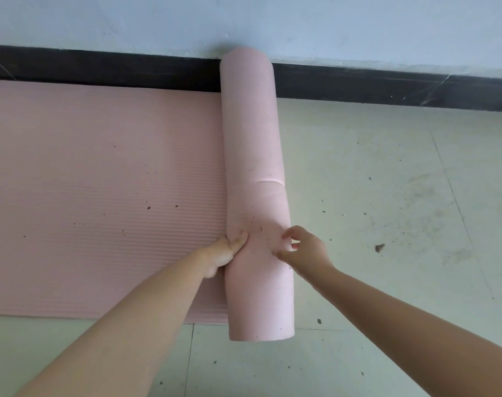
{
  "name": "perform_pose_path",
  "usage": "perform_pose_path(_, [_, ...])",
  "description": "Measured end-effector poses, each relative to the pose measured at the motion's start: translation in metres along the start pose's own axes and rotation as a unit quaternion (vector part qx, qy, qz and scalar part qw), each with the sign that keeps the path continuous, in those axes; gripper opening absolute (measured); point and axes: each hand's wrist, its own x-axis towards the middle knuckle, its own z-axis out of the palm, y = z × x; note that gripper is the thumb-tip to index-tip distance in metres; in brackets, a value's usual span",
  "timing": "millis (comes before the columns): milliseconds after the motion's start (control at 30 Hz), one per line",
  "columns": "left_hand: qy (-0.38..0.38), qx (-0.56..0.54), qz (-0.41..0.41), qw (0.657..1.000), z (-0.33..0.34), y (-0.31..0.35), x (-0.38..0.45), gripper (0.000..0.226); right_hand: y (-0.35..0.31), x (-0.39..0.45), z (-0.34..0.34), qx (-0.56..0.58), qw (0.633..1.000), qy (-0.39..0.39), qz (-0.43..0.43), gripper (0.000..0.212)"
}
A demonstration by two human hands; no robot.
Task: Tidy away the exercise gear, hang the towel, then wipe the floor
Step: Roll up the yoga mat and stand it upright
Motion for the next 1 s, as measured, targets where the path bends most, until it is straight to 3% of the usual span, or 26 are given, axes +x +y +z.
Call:
perform_pose_path(67, [0.013,0.049,0.008,0.999,0.001,0.004,0.001,0.076,0.001,0.0,0.0,0.006,1.0,0.002,0.004,0.035])
perform_pose_path(200, [0.084,0.173,0.056,0.98,0.0,0.012,-0.002,0.059,-0.001,0.002,0.005,-0.006,1.0,0.005,-0.011,0.032])
perform_pose_path(333, [0.278,0.292,0.116,0.908,-0.003,0.012,-0.014,0.045,-0.007,0.006,0.013,-0.021,1.0,0.004,-0.023,0.04])
perform_pose_path(467, [0.297,0.319,0.221,0.872,-0.008,0.008,-0.028,0.018,-0.015,0.007,0.019,-0.075,0.996,-0.023,-0.051,0.051])
perform_pose_path(533, [0.277,0.306,0.22,0.884,-0.014,0.006,-0.034,0.024,-0.018,0.009,0.021,-0.069,0.996,-0.027,-0.041,0.056])
perform_pose_path(600, [0.222,0.237,0.206,0.923,-0.023,0.004,-0.042,0.031,-0.021,0.01,0.02,-0.062,0.997,-0.036,-0.042,0.059])
perform_pose_path(667, [0.118,0.132,0.187,0.966,-0.031,-0.003,-0.052,0.055,-0.026,0.011,0.019,-0.044,0.996,-0.05,-0.053,0.061])
perform_pose_path(733, [0.068,0.097,0.178,0.977,-0.034,-0.014,-0.059,0.083,-0.035,0.011,0.021,-0.021,0.995,-0.07,-0.071,0.063])
perform_pose_path(833, [0.094,0.077,0.179,0.976,-0.038,-0.028,-0.06,0.095,-0.046,0.014,0.032,-0.021,0.991,-0.098,-0.092,0.063])
perform_pose_path(1000, [0.157,0.119,0.175,0.965,-0.05,-0.031,-0.056,0.085,-0.048,0.017,0.037,0.08,0.994,0.016,-0.079,0.042])
